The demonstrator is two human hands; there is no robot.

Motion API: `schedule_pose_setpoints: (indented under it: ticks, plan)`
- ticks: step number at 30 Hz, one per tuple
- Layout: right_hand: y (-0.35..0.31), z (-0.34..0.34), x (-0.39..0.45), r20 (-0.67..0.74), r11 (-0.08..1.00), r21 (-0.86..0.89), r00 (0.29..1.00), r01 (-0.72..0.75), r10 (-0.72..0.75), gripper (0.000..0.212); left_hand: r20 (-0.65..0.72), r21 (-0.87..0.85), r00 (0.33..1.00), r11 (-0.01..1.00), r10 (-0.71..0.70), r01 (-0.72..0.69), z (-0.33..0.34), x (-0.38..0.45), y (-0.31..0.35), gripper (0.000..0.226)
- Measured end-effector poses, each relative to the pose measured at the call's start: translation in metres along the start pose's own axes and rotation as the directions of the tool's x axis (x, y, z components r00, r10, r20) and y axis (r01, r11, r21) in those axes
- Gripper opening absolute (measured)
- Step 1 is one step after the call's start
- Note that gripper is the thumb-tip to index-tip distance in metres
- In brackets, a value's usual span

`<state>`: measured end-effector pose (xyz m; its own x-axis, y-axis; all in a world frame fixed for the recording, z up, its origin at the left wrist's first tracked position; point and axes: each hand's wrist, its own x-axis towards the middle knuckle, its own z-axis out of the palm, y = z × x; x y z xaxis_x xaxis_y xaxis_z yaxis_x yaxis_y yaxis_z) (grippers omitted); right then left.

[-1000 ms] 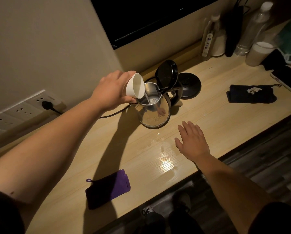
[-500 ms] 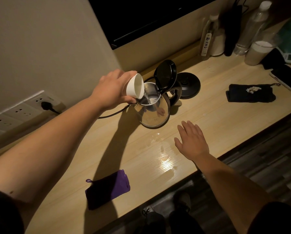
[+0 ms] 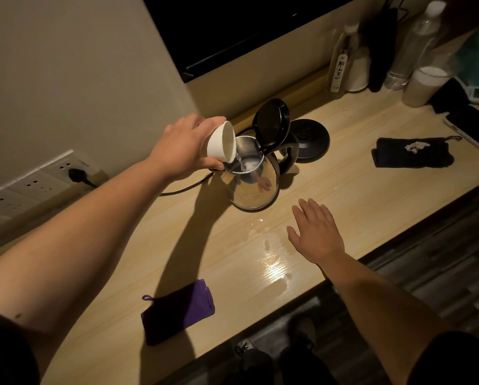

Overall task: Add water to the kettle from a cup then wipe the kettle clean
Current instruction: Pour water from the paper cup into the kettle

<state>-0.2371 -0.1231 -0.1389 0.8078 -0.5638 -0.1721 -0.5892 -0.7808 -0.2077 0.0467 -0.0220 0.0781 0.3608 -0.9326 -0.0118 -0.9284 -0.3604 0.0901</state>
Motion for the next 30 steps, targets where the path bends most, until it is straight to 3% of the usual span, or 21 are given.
schedule_pose_setpoints:
  ticks: [17, 30]
  plan:
    - [0.000, 0.000, 0.000, -0.001, 1.000, -0.003, 1.000, 0.001, -0.001, 0.081, 0.029, 0.032, 0.999, 0.999, 0.030, -0.031, -0.004, 0.003, 0.003, 0.087]
    - [0.001, 0.001, 0.000, -0.004, 1.000, -0.004, 1.000, -0.003, 0.003, 0.075, 0.034, 0.341, 0.971, 0.911, 0.235, -0.232, -0.009, 0.013, 0.008, 0.087]
